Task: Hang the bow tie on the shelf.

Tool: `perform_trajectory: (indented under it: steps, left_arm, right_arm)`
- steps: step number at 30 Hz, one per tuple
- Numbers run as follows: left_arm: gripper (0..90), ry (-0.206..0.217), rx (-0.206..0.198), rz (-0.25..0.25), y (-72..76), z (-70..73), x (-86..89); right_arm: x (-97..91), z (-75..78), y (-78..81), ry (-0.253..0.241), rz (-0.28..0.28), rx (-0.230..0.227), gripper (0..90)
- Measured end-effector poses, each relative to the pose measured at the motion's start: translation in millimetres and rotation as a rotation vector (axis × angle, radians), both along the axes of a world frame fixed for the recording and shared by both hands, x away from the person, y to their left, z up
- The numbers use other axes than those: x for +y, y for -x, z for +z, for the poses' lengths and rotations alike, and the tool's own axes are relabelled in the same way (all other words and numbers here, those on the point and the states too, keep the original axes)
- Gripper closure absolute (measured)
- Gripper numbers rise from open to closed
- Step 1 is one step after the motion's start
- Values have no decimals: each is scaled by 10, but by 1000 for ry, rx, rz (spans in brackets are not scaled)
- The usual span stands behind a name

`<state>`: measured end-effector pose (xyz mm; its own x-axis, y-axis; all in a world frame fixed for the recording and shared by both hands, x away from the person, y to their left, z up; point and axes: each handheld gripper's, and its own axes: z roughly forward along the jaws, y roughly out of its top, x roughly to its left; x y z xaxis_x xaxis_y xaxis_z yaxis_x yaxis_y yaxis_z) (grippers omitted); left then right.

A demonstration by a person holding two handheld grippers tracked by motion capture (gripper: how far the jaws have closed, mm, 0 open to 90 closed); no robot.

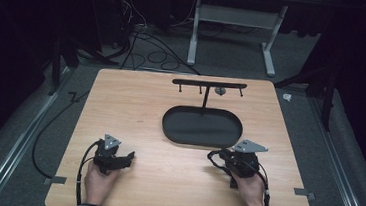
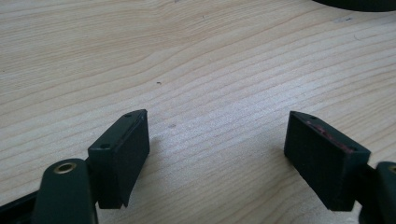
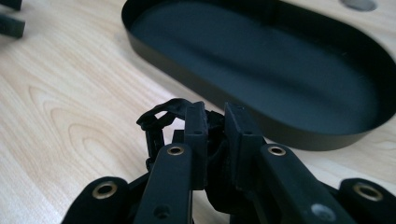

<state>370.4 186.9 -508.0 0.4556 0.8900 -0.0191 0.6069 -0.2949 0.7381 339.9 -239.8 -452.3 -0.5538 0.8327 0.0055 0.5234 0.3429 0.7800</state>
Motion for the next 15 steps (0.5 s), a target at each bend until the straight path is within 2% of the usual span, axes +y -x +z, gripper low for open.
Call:
perform_trajectory:
  steps: [15]
  left_arm:
    - [229, 1, 0, 0, -1, 0, 0]
  right_arm:
    - [-182, 251, -14, -32, -51, -68, 818]
